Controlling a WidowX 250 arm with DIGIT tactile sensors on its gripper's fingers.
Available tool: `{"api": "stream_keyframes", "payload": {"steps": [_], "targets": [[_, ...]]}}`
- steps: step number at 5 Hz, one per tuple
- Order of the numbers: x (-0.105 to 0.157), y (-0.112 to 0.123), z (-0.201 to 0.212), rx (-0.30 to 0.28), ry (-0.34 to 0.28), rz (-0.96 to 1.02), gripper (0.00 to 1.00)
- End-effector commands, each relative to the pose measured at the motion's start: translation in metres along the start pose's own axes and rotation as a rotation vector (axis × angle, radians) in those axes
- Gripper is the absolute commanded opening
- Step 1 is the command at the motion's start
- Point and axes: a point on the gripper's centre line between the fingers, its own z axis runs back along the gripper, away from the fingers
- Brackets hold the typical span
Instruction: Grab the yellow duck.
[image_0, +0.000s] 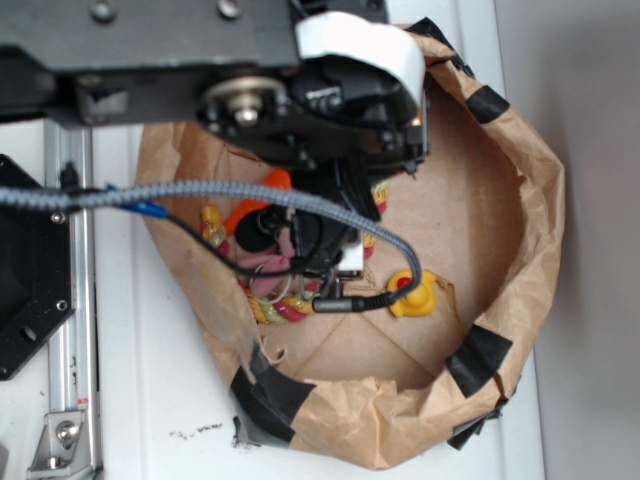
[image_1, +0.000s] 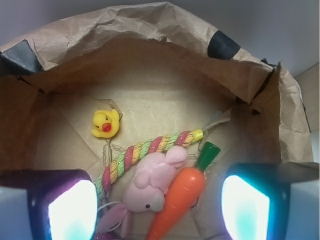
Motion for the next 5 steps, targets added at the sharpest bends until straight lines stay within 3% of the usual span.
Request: {"api": "stream_keyframes", "payload": {"steps": [1,2,4,5], "targets": [[0.007,0.001,0.01,0.011,-0.036,0.013,1.0],[0.029,-0.001,-0.032,0.006,-0.054,-0.009,1.0],[0.035,-0.005,-0.078,0.005,-0.048,-0.109,1.0],[0.037,-0.012,-0.082,-0.013,-0.023,-0.138,1.0]]}}
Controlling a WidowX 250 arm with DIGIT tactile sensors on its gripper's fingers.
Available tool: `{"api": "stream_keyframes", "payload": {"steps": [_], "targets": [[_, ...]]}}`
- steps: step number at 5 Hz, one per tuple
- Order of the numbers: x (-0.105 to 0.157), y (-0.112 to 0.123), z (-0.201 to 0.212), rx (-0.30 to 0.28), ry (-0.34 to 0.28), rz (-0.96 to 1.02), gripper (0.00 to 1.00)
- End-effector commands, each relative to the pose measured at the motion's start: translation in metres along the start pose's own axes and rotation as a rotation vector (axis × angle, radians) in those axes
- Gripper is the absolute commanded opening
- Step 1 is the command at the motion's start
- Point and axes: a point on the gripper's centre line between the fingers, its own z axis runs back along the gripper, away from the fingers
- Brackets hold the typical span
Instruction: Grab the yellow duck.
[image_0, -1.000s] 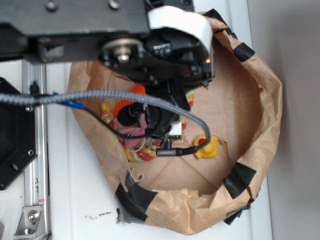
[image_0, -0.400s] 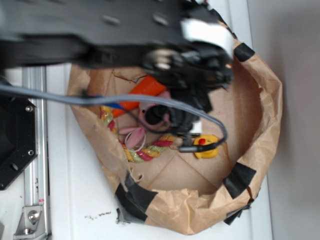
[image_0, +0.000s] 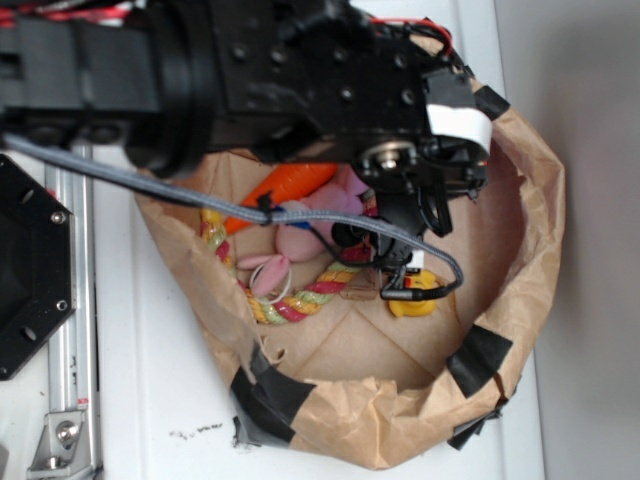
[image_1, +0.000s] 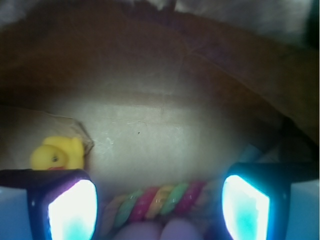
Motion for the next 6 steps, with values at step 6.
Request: {"api": "stream_keyframes", "payload": {"steps": [6], "targets": [[0.0236,-0.0339,0.0034,-0.081,-0.03,-0.082,1.0]]}}
